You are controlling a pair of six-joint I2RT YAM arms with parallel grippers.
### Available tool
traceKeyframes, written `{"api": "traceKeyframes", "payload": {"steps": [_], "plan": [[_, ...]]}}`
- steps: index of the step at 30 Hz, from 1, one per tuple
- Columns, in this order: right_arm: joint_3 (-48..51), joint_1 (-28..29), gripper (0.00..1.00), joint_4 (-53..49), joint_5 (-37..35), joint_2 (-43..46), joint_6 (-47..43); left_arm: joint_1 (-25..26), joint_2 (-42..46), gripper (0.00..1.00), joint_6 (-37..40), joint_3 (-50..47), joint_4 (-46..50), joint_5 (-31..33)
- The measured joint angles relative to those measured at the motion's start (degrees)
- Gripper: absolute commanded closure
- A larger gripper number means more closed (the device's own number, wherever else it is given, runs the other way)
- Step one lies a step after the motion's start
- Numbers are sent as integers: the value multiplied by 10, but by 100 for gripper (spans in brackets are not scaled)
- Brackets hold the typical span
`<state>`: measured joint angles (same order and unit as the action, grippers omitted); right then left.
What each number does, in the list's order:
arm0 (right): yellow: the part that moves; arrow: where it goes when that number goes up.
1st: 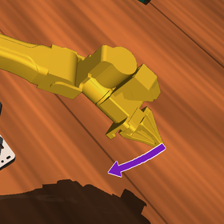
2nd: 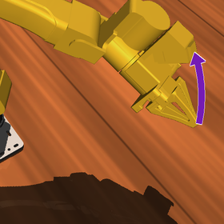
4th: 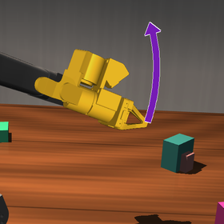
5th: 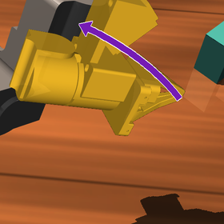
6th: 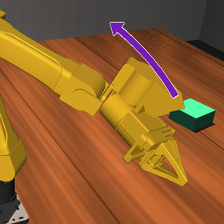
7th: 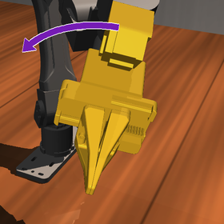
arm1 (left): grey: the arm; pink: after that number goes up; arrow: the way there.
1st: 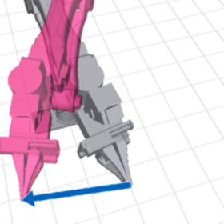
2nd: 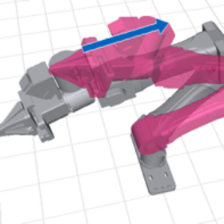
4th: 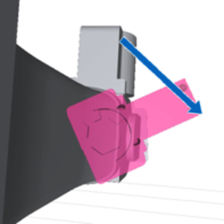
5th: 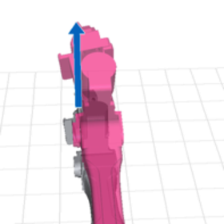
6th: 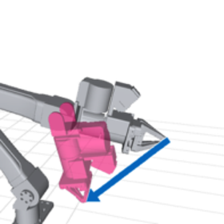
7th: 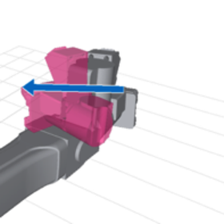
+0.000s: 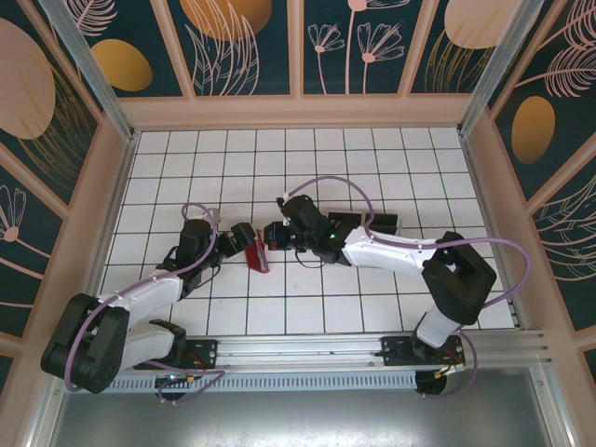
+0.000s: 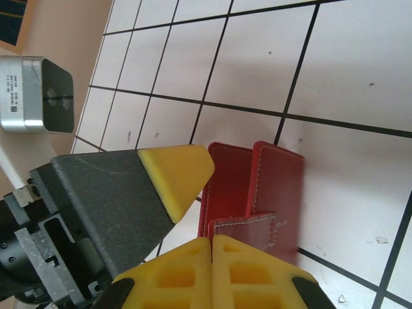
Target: Put the credit cards into the card holder
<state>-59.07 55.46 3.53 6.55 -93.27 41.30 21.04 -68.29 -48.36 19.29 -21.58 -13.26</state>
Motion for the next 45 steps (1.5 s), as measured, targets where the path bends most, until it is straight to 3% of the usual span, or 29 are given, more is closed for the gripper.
{"api": "traceKeyframes", "payload": {"steps": [7, 25, 35, 45], "plan": [[5, 0, 100, 7, -1, 1, 2, 0, -1, 18, 1, 0, 6, 6], [132, -48, 100, 23, -35, 37, 41, 0, -11, 22, -1, -6, 30, 35], [147, -48, 100, 23, -39, 50, 43, 0, -30, 36, 3, -5, 51, 39], [130, -37, 59, 23, -35, 57, 41, 17, -74, 38, 4, 41, 55, 11]]}}
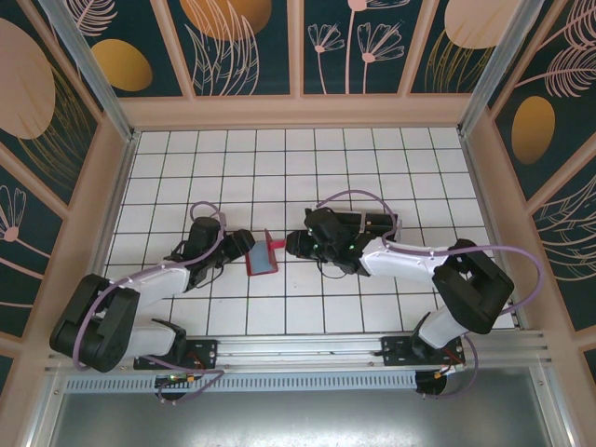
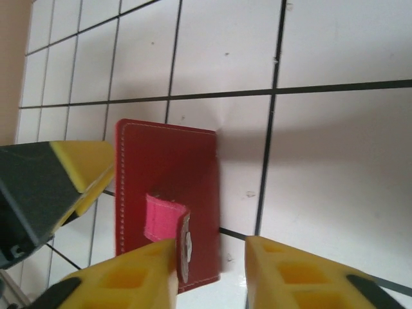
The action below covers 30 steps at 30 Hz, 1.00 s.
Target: Put the credit cards into the card holder
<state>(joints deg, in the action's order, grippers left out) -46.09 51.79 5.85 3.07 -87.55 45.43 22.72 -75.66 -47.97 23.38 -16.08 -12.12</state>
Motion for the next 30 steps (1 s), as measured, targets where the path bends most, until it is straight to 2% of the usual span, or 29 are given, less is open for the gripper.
{"api": "traceKeyframes", "payload": {"steps": [9, 18, 30], "plan": [[-8, 22, 41, 0, -3, 31, -1, 21, -48, 39, 0, 35, -4, -26], [-8, 64, 30, -3, -19, 36, -1, 27, -50, 39, -1, 54, -4, -37], [-8, 80, 32, -2, -52, -16, -9, 33, -58, 40, -1, 64, -4, -39]]}}
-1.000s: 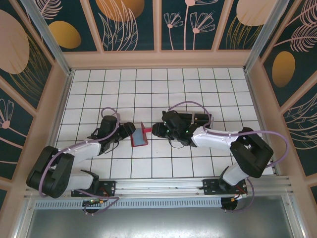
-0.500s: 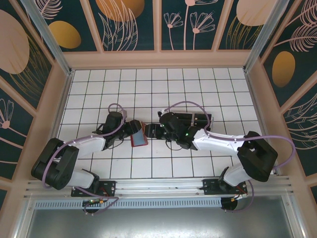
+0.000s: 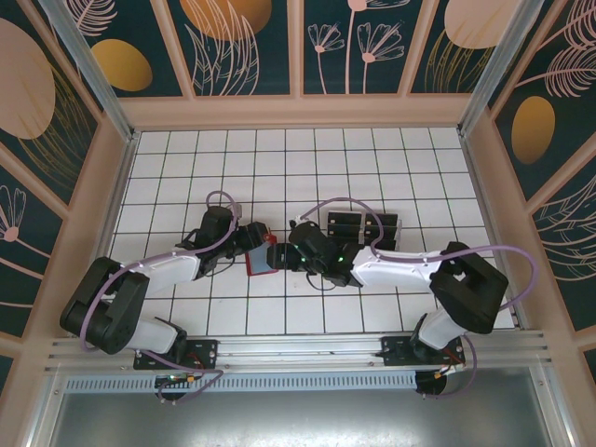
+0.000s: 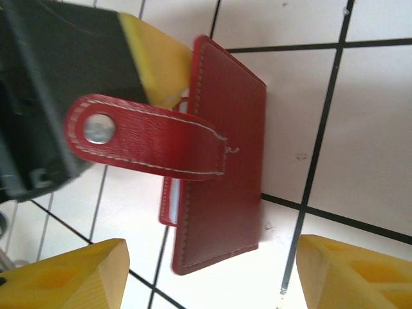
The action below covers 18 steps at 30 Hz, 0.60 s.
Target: Put the credit cards into the card holder
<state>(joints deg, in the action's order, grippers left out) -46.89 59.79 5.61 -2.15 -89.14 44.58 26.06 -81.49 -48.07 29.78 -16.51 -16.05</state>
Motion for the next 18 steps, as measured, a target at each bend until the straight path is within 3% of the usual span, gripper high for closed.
{"api": "traceKeyframes", "payload": {"steps": [4, 7, 14, 18], "plan": [[0, 0, 35, 0, -6, -17, -8, 3, -4, 40, -1, 3, 0, 0], [-4, 0, 43, 0, -11, -28, -9, 5, -8, 40, -2, 8, 0, 0], [-11, -9, 94, 12, -9, -46, -13, 7, -13, 34, -4, 18, 1, 2], [-11, -22, 100, 20, -5, -48, -7, 7, -8, 25, 0, 31, 22, 35]]}}
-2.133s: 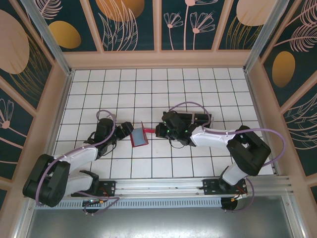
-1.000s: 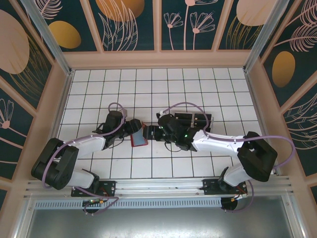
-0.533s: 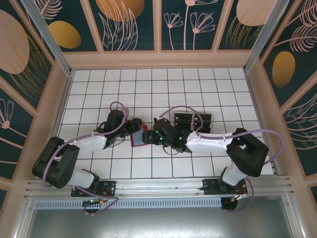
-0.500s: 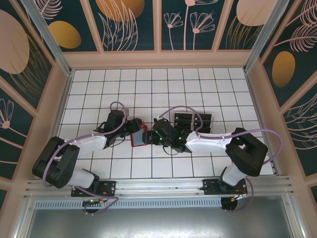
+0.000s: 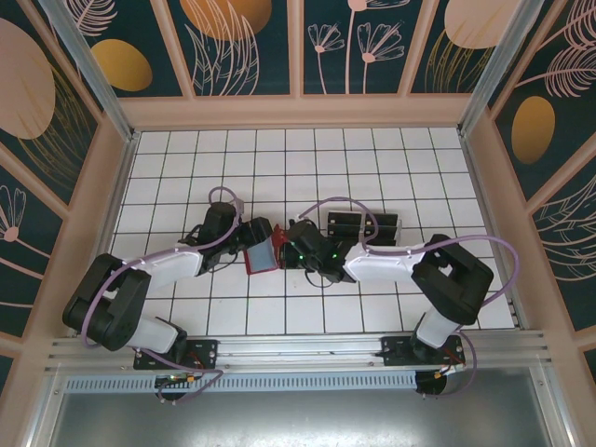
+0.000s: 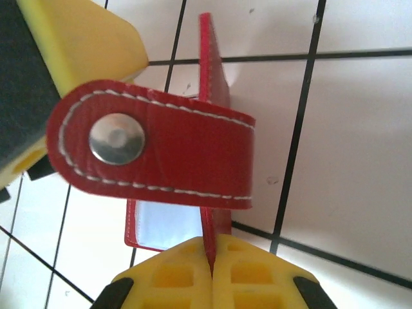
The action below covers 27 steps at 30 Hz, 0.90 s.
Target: Put the credit cards into the card holder
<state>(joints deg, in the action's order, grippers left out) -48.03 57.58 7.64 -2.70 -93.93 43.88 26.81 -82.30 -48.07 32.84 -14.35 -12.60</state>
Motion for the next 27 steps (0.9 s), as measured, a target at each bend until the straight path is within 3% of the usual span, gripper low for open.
{"api": "traceKeyframes", "payload": {"steps": [7, 11, 16, 27], "plan": [[20, -16, 100, 29, 25, 18, 18, -8, 51, 18, 5, 3, 46, 63], [29, -23, 100, 38, 41, 50, 31, -38, 73, 16, 5, -2, 53, 70], [29, -32, 100, 61, 59, 92, 41, -93, 81, 14, 3, -24, 42, 42], [51, -69, 100, 147, 119, 148, 90, -125, 73, 10, -50, -54, -56, -51]]}}
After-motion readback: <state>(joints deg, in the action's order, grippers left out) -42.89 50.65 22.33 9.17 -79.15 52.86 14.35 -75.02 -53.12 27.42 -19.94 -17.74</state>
